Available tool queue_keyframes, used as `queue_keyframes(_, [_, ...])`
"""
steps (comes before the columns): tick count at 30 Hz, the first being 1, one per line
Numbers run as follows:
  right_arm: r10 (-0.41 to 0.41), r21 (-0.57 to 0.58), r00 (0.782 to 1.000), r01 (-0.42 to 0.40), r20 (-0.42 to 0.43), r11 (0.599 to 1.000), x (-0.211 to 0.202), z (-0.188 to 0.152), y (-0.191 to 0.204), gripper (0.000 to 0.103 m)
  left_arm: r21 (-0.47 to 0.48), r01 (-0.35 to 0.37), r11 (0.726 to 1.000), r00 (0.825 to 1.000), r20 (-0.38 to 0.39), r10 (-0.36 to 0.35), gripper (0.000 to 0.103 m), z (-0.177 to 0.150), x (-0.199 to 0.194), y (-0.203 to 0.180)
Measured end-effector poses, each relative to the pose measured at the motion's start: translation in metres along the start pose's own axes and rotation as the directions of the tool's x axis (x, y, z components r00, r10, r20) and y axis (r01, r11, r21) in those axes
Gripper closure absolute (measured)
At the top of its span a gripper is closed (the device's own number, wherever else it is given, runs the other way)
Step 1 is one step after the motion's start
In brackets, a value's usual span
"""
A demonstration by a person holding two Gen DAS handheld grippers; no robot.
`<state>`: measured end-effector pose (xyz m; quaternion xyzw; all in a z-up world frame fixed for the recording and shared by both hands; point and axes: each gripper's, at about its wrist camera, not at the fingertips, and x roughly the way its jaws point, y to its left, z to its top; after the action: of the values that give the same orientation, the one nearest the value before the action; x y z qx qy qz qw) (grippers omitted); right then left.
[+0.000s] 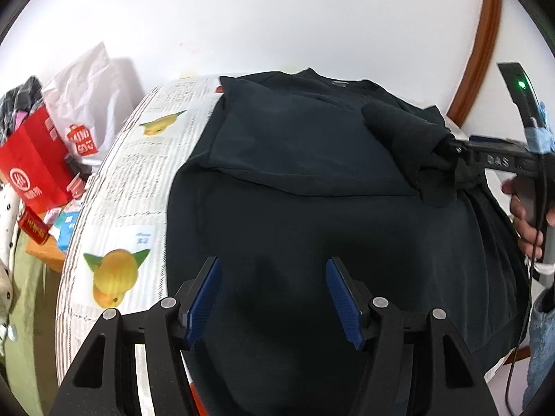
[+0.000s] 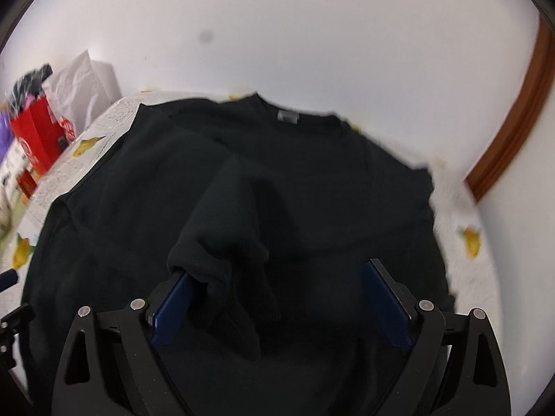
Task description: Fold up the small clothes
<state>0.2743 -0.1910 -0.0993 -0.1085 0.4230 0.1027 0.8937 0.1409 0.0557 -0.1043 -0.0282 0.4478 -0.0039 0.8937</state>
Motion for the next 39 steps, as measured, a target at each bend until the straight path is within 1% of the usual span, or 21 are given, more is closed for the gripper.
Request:
queue_keyframes(2, [0.052,0.033,0.999,-0.052,0.011,0.998,-0.004,-0.014,-0.012,0.010,0.019,0.012,1.000,1.000,0.003,-0.012,0.043,0.003,0.000,-0.009])
queue_keyframes(5, [0.119,0.111,0.992,-0.121,0.032,0.986,-0.017,-0.030,-0.032,0.010,0.049,0.011,0.999,1.000,0.007,-0.011,0.043,0.009,0.003,-0.023])
queue_keyframes(8, [0.153,0.153,0.987,-0.159,0.052,0.975,-0.033,-0.046,-0.053,0.010,0.068,0.033,0.997,0.999,0.008,-0.034,0.043,0.016,0.006,-0.038])
queue_keyframes(9, [0.144,0.154,0.987,-0.153,0.064,0.976,-0.037,-0.051,-0.058,0.010,0.075,0.041,0.996,0.999,0.011,-0.042,0.043,0.018,0.006,-0.043])
queue_keyframes(12, [0.080,0.174,0.992,-0.097,0.101,0.980,-0.050,-0.075,-0.081,0.012,0.109,0.069,0.992,0.997,0.023,-0.072,0.043,0.027,0.010,-0.066])
queue_keyframes(13, [0.070,0.183,0.991,-0.090,0.110,0.979,-0.051,-0.082,-0.088,0.016,0.125,0.078,0.989,0.996,0.028,-0.082,0.043,0.031,0.013,-0.076])
queue_keyframes(15, [0.041,0.207,0.993,-0.063,0.111,0.976,-0.050,-0.099,-0.102,0.026,0.142,0.097,0.985,0.994,0.027,-0.102,0.043,0.038,0.022,-0.095])
queue_keyframes(17, [0.018,0.228,0.997,-0.036,0.079,0.973,-0.042,-0.118,-0.113,0.046,0.161,0.117,0.980,0.992,0.019,-0.121,0.043,0.044,0.031,-0.112])
queue_keyframes(19, [0.021,0.251,0.999,-0.033,0.048,0.967,-0.035,-0.132,-0.121,0.054,0.196,0.115,0.974,0.992,0.021,-0.121,0.043,0.050,0.041,-0.131])
queue_keyframes(21, [0.039,0.263,0.999,-0.047,0.034,0.964,-0.028,-0.144,-0.125,0.055,0.236,0.100,0.967,0.994,0.029,-0.110,0.043,0.054,0.052,-0.146])
queue_keyframes(23, [0.053,0.249,0.998,-0.057,0.025,0.967,-0.021,-0.152,-0.124,0.062,0.261,0.092,0.961,0.995,0.011,-0.099,0.043,0.058,0.066,-0.158])
queue_keyframes(26, [0.023,0.226,1.000,-0.027,0.017,0.974,-0.013,-0.158,-0.119,0.063,0.278,0.090,0.956,0.996,-0.015,-0.089,0.043,0.060,0.084,-0.173])
queue_keyframes(28, [0.015,0.222,1.000,-0.017,0.011,0.975,-0.007,-0.161,-0.119,0.063,0.302,0.096,0.948,0.995,-0.035,-0.090,0.043,0.058,0.096,-0.183])
queue_keyframes(30, [0.020,0.237,1.000,-0.022,0.011,0.971,-0.001,-0.163,-0.120,0.063,0.320,0.071,0.945,0.997,-0.021,-0.068,0.040,0.056,0.101,-0.190])
queue_keyframes(32, [0.023,0.246,0.999,-0.028,0.023,0.969,-0.002,-0.165,-0.122,0.063,0.346,0.050,0.937,0.999,-0.001,-0.053,0.033,0.055,0.105,-0.198])
queue_keyframes(34, [0.020,0.249,1.000,-0.025,0.023,0.968,-0.001,-0.165,-0.122,0.062,0.371,0.009,0.928,1.000,0.023,-0.019,0.033,0.053,0.109,-0.204])
queue_keyframes(35, [0.014,0.248,1.000,-0.018,0.021,0.969,0.000,-0.165,-0.122,0.062,0.384,-0.010,0.923,0.999,0.039,-0.005,0.035,0.051,0.110,-0.207])
queue_keyframes(36, [0.005,0.245,1.000,-0.010,0.020,0.969,0.000,-0.165,-0.121,0.062,0.389,-0.025,0.921,0.998,0.056,0.003,0.040,0.050,0.109,-0.208])
queue_keyframes(37, [-0.004,0.237,1.000,0.000,0.018,0.971,0.000,-0.165,-0.119,0.062,0.388,-0.042,0.921,0.997,0.069,0.016,0.064,0.051,0.107,-0.206])
queue_keyframes(38, [-0.009,0.233,1.000,0.004,0.017,0.972,0.001,-0.165,-0.118,0.062,0.389,-0.035,0.921,0.997,0.076,0.006,0.079,0.052,0.102,-0.203])
queue_keyframes(39, [-0.009,0.233,1.000,0.004,0.018,0.972,0.001,-0.165,-0.118,0.062,0.383,0.008,0.924,0.997,0.063,-0.035,0.087,0.054,0.097,-0.199])
